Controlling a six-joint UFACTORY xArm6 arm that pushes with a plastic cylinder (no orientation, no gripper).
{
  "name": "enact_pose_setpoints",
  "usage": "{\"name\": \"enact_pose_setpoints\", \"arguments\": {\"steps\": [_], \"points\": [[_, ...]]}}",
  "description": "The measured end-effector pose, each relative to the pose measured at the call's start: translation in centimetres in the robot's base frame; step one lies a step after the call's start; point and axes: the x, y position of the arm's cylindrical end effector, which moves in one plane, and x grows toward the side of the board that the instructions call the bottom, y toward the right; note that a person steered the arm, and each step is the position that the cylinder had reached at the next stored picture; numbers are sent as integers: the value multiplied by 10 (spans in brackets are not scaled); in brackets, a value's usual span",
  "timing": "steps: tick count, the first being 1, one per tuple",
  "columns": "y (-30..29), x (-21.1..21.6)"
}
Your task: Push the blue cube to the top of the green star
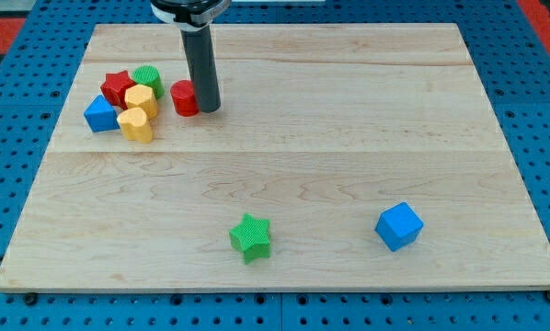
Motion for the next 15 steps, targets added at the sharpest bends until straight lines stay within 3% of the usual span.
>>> {"name": "enact_pose_setpoints", "arguments": {"steps": [1, 2, 4, 5, 7, 8, 12, 15], "points": [[-13, 0], [15, 6], [175, 19], [240, 80], [261, 224], [268, 235], [191, 198], [70, 133]]}}
